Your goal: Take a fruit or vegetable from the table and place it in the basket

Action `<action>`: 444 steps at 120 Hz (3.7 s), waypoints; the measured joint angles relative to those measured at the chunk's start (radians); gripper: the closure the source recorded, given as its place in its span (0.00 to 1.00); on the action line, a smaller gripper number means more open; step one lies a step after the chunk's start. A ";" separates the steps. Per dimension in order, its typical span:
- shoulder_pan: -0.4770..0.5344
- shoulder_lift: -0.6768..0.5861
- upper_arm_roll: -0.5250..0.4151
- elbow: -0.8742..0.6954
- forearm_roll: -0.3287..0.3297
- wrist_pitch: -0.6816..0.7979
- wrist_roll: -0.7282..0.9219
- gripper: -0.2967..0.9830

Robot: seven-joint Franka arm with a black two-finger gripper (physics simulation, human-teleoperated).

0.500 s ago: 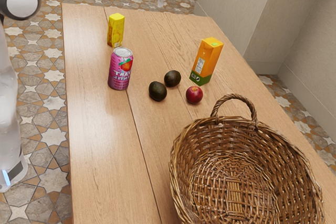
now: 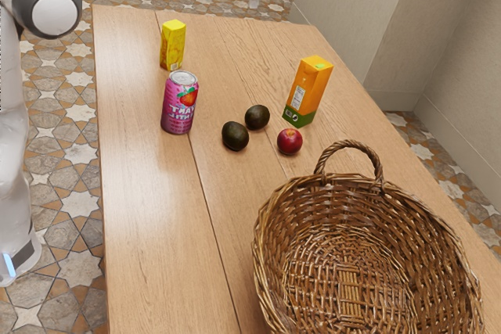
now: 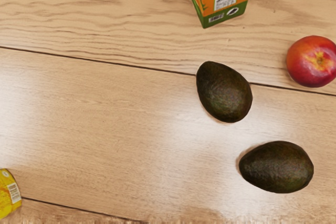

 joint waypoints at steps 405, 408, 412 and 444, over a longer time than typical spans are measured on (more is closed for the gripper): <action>-0.101 0.408 -0.104 -0.246 -0.144 0.412 -0.020 0.25; -0.101 0.411 -0.104 -0.246 -0.144 0.412 -0.020 0.25; -0.101 0.413 -0.104 -0.246 -0.146 0.412 -0.020 0.25; -0.102 0.424 -0.104 -0.246 -0.154 0.413 -0.022 0.34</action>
